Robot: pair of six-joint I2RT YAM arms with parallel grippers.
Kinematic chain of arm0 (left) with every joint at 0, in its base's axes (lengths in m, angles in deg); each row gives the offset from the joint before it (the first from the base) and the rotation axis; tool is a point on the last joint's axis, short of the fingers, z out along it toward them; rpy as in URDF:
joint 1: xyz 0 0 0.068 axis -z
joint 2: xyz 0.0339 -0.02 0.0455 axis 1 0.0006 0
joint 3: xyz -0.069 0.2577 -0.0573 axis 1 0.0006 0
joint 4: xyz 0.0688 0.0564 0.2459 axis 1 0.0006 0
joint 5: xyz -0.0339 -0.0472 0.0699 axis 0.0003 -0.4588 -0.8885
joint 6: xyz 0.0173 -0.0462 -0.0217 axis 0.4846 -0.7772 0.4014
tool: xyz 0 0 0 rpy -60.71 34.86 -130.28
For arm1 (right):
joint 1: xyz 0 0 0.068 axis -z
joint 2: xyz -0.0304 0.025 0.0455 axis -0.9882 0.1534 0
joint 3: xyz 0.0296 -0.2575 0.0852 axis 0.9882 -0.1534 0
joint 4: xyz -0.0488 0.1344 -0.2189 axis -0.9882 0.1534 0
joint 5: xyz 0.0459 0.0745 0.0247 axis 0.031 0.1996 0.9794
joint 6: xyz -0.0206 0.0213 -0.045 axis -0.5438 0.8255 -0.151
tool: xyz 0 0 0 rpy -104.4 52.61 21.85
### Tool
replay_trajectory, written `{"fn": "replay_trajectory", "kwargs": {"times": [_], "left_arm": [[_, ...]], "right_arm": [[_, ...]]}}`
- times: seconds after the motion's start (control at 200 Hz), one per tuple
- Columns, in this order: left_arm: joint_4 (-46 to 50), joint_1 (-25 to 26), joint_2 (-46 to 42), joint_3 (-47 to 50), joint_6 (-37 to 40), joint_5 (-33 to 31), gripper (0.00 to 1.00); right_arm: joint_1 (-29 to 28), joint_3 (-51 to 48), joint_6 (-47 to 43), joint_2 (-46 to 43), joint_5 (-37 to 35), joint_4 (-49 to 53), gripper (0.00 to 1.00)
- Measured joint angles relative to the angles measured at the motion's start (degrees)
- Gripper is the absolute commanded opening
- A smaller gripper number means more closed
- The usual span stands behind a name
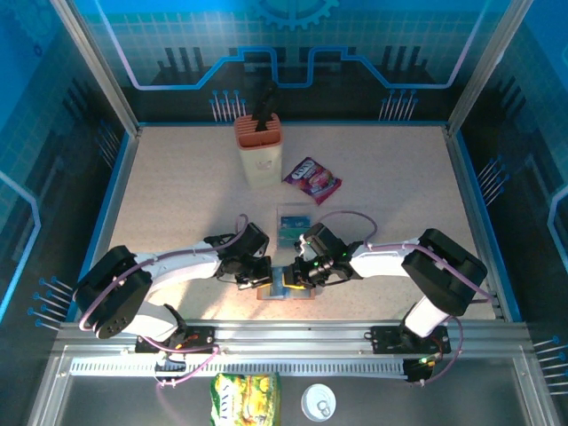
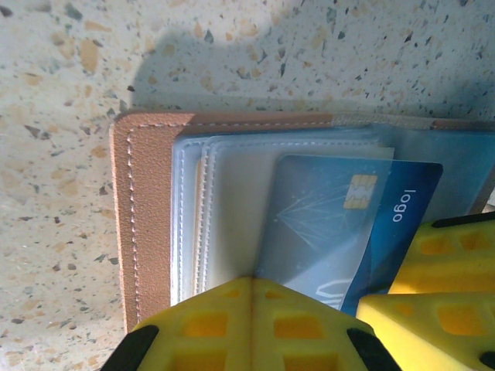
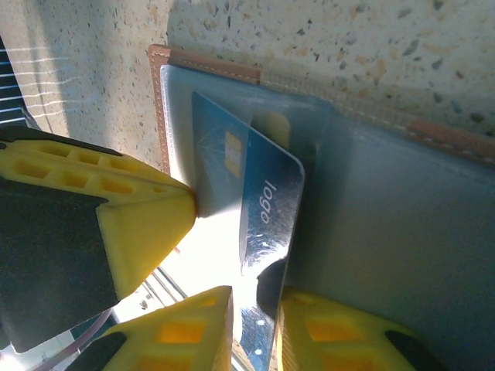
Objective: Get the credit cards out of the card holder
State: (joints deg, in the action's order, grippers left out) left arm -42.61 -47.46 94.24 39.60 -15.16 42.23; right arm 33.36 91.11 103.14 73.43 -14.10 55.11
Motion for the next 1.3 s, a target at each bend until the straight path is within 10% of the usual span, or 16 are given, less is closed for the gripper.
{"fn": "replay_trajectory", "kwargs": {"times": [0.82, 1.301], "left_arm": [[-0.22, 0.0, -1.16, 0.98, -0.07, 0.0, 0.0], [-0.17, 0.0, -6.47, 1.62, -1.57, -1.49, 0.07]], "right_arm": [[4.94, -1.36, -6.54, -9.01, 0.42, 9.88, 0.07], [8.28, 17.9, -36.11, -9.25, -2.16, 39.04, 0.01]]}}
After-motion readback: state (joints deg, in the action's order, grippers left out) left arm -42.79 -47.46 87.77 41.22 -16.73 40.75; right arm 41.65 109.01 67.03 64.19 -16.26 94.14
